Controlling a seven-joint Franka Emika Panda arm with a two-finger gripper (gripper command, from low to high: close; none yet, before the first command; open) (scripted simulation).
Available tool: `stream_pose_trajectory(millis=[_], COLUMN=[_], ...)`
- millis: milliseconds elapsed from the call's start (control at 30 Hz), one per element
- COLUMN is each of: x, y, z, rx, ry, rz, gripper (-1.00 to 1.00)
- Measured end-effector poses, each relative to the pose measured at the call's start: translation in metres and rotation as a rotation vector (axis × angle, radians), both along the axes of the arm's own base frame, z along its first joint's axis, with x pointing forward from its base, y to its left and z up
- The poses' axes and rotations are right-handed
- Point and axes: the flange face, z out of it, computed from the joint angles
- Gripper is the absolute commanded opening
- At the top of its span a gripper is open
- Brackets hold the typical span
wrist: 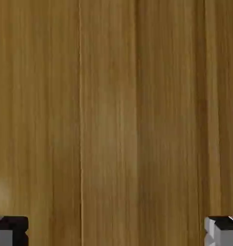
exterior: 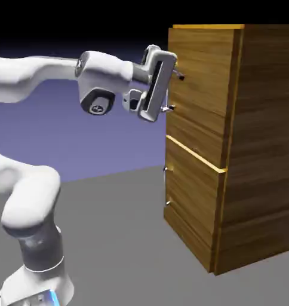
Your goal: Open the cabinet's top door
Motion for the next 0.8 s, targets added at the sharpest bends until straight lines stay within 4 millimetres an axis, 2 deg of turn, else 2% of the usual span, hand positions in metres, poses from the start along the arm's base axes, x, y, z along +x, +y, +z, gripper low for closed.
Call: stream_pose_trajectory(millis=[200, 367, 533, 733, 800], x=[-0.013, -0.02, -0.021, -0.014, -0.012], y=[0.027, 0.052, 0.077, 0.105, 0.108], z=[0.005, 0.0, -0.014, -0.042, -0.047], rx=[0.36, 0.657, 0.952, 1.303, 1.354], ry=[-0.106, -0.182, -0.243, -0.293, -0.298], rz=[-0.092, -0.143, -0.177, -0.202, -0.206], gripper=[0.0, 0.0, 0.0, 0.0, 0.0])
